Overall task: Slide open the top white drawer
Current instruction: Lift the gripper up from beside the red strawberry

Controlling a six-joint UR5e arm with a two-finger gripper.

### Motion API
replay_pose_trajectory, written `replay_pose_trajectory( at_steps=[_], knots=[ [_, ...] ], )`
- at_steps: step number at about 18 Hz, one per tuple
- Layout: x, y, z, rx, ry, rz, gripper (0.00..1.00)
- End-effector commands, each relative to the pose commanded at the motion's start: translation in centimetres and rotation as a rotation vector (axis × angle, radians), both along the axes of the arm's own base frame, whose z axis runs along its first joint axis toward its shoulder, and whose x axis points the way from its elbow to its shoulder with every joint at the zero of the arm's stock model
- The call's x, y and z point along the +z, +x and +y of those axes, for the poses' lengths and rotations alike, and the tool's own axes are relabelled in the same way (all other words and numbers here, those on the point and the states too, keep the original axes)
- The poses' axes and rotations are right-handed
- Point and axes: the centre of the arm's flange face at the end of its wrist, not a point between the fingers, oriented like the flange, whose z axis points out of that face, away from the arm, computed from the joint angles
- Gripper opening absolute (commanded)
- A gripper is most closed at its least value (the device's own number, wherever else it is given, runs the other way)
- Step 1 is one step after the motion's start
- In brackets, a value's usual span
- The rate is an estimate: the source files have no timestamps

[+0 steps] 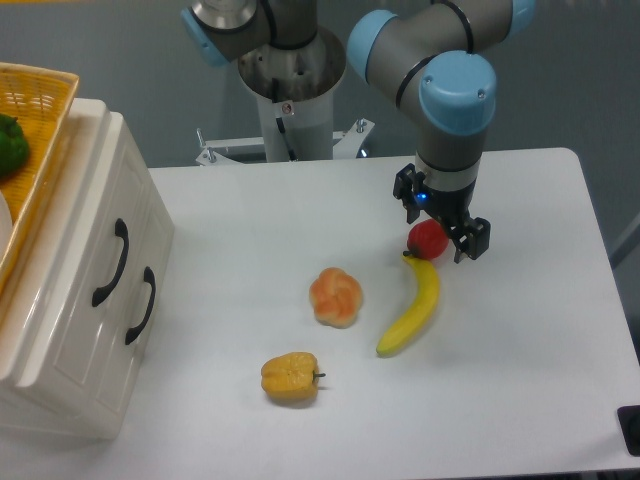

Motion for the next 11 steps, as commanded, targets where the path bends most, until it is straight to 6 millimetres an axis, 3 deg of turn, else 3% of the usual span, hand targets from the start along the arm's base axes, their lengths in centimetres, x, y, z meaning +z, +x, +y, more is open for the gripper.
replay_pose_trajectory(
  at_steps=[7,11],
  knots=[
    [-1.6,-0.7,-0.2,0.041,-0.02,-0.021,1.0],
    [-3.5,-1.3,-1.3,0.068,-0.034,-0.052,1.0]
  ],
)
